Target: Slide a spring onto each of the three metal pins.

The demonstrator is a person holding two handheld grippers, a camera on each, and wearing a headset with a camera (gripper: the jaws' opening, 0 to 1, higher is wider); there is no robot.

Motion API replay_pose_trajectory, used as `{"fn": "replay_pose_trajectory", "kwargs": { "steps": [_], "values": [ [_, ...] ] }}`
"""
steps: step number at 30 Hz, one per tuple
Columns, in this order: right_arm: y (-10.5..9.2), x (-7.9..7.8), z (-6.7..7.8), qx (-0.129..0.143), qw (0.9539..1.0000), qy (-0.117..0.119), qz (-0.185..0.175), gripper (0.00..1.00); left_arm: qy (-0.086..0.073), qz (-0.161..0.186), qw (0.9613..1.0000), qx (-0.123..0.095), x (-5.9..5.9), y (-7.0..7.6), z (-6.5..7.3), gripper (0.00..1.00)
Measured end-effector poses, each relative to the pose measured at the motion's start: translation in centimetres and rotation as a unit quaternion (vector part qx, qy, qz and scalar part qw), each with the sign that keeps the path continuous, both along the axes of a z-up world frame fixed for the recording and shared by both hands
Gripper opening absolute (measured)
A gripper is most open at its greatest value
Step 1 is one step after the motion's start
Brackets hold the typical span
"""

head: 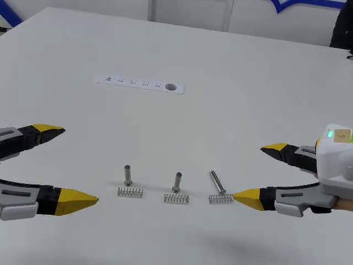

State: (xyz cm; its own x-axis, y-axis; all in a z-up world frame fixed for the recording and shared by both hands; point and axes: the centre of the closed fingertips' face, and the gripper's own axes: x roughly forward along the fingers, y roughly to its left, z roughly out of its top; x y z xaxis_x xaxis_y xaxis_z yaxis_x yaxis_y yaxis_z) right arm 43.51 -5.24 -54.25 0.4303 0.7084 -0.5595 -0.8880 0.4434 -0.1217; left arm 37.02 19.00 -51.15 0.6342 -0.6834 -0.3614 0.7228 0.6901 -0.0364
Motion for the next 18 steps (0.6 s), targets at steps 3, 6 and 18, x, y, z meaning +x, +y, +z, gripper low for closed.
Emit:
{"fn": "replay_pose_trajectory", "kwargs": {
  "steps": [3,6,18],
  "values": [
    [0.4,-0.1,-0.2,-0.001,1.0000,0.004,0.003,0.72,0.002,-0.002,1.0000,0.000,0.0,0.0,-0.2,0.97],
    [0.7,0.0,-0.5,-0.005,0.9999,0.006,0.007,0.71,0.000,0.002,1.0000,-0.002,0.2,0.1,-0.2,0.97],
    [1.8,1.9,-1.9,0.025,0.9987,0.039,-0.023,0.62,0.006,-0.001,1.0000,-0.004,0.3,-0.3,-1.1,0.97]
  ]
}}
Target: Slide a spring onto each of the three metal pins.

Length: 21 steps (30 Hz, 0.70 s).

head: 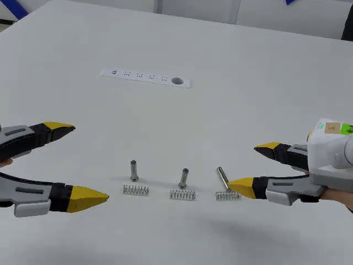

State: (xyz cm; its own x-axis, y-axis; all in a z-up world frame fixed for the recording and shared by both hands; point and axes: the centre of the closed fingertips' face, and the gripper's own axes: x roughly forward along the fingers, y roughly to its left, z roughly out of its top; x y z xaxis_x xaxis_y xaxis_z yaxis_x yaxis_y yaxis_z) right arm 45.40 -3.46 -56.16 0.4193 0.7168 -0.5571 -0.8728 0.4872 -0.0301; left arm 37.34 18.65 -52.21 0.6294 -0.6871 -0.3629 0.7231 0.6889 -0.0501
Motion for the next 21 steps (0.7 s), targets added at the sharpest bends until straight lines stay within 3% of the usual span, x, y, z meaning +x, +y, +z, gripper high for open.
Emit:
{"fn": "replay_pose_trajectory", "kwargs": {
  "steps": [4,11,21],
  "values": [
    [0.2,0.4,-0.8,-0.007,1.0000,0.006,-0.002,0.58,0.007,-0.001,1.0000,0.001,-0.1,0.0,-0.4,0.96],
    [0.5,1.3,-2.4,-0.015,0.9997,0.020,-0.006,0.56,0.006,0.007,0.9999,-0.008,0.3,0.3,-0.2,0.96],
    [0.8,3.1,-4.0,-0.003,0.9982,0.048,-0.036,0.50,0.004,0.010,0.9999,-0.007,0.3,0.5,0.0,0.96]
  ]
}}
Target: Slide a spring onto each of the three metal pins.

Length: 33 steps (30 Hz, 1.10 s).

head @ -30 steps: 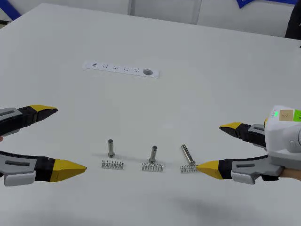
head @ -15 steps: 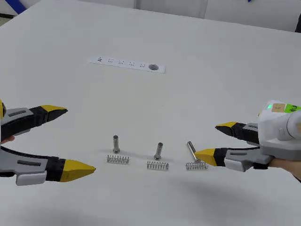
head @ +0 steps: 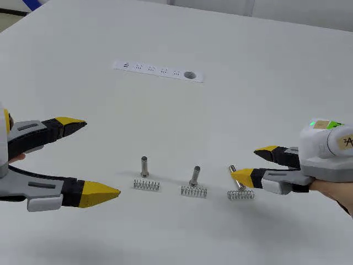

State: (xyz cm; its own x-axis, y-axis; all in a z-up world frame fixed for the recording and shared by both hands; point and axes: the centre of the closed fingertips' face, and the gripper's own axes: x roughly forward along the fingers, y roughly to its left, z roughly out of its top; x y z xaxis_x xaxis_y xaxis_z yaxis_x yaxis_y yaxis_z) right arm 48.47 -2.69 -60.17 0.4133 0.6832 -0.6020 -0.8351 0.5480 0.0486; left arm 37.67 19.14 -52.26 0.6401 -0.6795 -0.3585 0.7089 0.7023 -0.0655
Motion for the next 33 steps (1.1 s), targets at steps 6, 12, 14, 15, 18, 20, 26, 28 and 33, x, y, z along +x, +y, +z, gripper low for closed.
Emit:
{"fn": "replay_pose_trajectory", "kwargs": {
  "steps": [6,12,14,15,18,20,26,28,33],
  "values": [
    [0.6,0.1,-1.0,-0.009,0.9999,0.005,0.001,0.49,0.000,0.010,0.9999,-0.010,0.0,0.1,0.2,0.96],
    [0.9,0.7,-2.3,-0.019,0.9997,0.015,-0.010,0.42,0.003,0.011,0.9999,-0.007,-0.1,0.3,-0.1,0.96],
    [0.9,1.0,-2.6,-0.024,0.9995,0.013,-0.017,0.41,0.003,0.013,0.9999,-0.007,-0.1,0.3,-0.1,0.96],
    [0.9,1.2,-2.7,-0.027,0.9993,0.013,-0.023,0.39,0.003,0.014,0.9999,-0.007,-0.1,0.4,-0.1,0.96],
    [0.7,1.6,-3.4,-0.033,0.9983,0.025,-0.041,0.33,0.004,0.016,0.9998,-0.008,-0.1,0.5,-0.2,0.96],
    [0.5,1.8,-3.8,-0.036,0.9973,0.035,-0.054,0.29,0.005,0.016,0.9998,-0.007,-0.1,0.4,-0.2,0.96],
    [0.4,1.4,-5.1,-0.057,0.9955,0.049,-0.057,0.26,0.007,0.019,0.9997,-0.010,-0.2,0.6,-0.4,0.95],
    [0.5,1.4,-5.2,-0.059,0.9954,0.049,-0.058,0.25,0.007,0.019,0.9997,-0.010,-0.2,0.6,-0.4,0.95],
    [0.9,1.5,-5.4,-0.059,0.9946,0.052,-0.068,0.21,0.007,0.021,0.9997,-0.011,-0.2,0.7,-0.4,0.95]
  ]
}}
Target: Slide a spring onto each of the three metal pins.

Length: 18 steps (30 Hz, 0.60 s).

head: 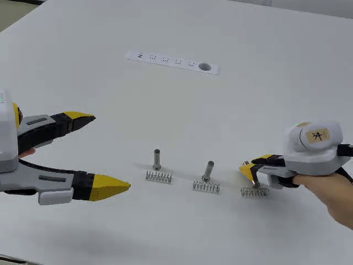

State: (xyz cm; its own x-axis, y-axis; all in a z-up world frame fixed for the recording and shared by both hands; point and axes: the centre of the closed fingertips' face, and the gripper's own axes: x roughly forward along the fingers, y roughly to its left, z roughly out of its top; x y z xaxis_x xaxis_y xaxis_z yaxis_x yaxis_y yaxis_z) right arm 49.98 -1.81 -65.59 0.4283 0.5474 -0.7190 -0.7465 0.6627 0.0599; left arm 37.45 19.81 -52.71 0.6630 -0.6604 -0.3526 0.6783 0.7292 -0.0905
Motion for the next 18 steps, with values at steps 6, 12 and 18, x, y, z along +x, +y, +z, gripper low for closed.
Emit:
{"fn": "replay_pose_trajectory", "kwargs": {
  "steps": [6,12,18],
  "values": [
    [-0.16,0.25,-0.49,-0.009,0.9998,0.005,-0.017,0.19,-0.002,0.003,1.0000,0.001,0.01,0.16,0.06,0.95],
    [-0.08,-0.07,-0.60,-0.024,0.9996,-0.002,-0.011,0.13,-0.005,0.008,1.0000,-0.003,0.16,0.32,0.24,0.95],
    [-0.26,0.28,-0.47,-0.028,0.9991,0.004,-0.031,0.10,-0.006,0.009,0.9999,-0.005,0.14,0.24,0.29,0.94]
  ]
}}
